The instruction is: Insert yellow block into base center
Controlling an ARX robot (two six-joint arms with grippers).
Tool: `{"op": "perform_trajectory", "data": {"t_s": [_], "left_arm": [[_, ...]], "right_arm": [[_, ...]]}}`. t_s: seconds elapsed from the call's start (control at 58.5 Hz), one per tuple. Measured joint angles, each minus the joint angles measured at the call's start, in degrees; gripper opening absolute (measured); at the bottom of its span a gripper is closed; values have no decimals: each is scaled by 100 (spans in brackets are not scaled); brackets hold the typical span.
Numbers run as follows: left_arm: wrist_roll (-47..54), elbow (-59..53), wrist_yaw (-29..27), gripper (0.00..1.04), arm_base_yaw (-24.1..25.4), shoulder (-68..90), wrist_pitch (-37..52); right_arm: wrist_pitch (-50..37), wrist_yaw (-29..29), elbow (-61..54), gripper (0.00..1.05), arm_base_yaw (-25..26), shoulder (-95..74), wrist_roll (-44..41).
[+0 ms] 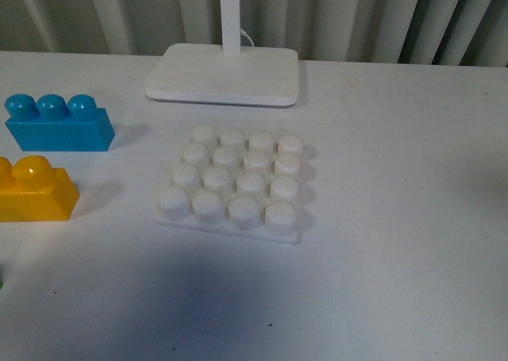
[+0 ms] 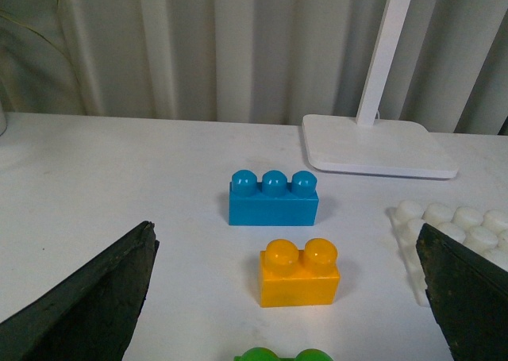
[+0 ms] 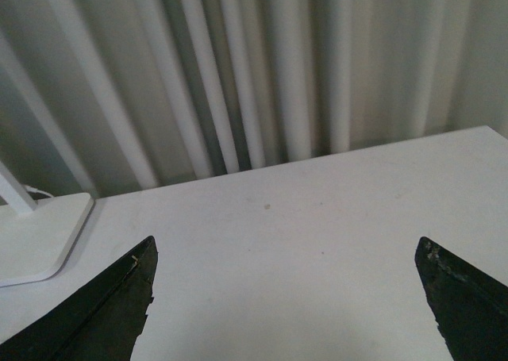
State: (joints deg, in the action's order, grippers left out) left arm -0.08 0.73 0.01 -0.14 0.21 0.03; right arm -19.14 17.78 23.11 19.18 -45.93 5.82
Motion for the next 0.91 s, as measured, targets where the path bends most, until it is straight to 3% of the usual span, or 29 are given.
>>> {"op": "perform_trajectory", "data": {"t_s": [0.12, 0.273, 0.444, 0.581, 0.666, 0.906], "left_arm": [[0, 0, 0, 98, 0, 0, 0], [2, 0, 0, 98, 0, 0, 0], [2, 0, 0, 98, 0, 0, 0], [0, 0, 0, 98, 0, 0, 0], [0, 0, 0, 98, 0, 0, 0], [0, 0, 0, 98, 0, 0, 0]], "right_arm": [[-520, -203, -507, 70, -256, 332, -365], [-538, -704, -1169, 32, -772, 942, -518], [-435, -1010, -1519, 1, -1099, 1429, -549], [-302, -1196, -1722, 1, -1287, 1751, -564], [-164, -1733, -1832, 1, -1731, 1989, -564], [184, -1775, -2033, 1, -1897, 2566, -566]]}}
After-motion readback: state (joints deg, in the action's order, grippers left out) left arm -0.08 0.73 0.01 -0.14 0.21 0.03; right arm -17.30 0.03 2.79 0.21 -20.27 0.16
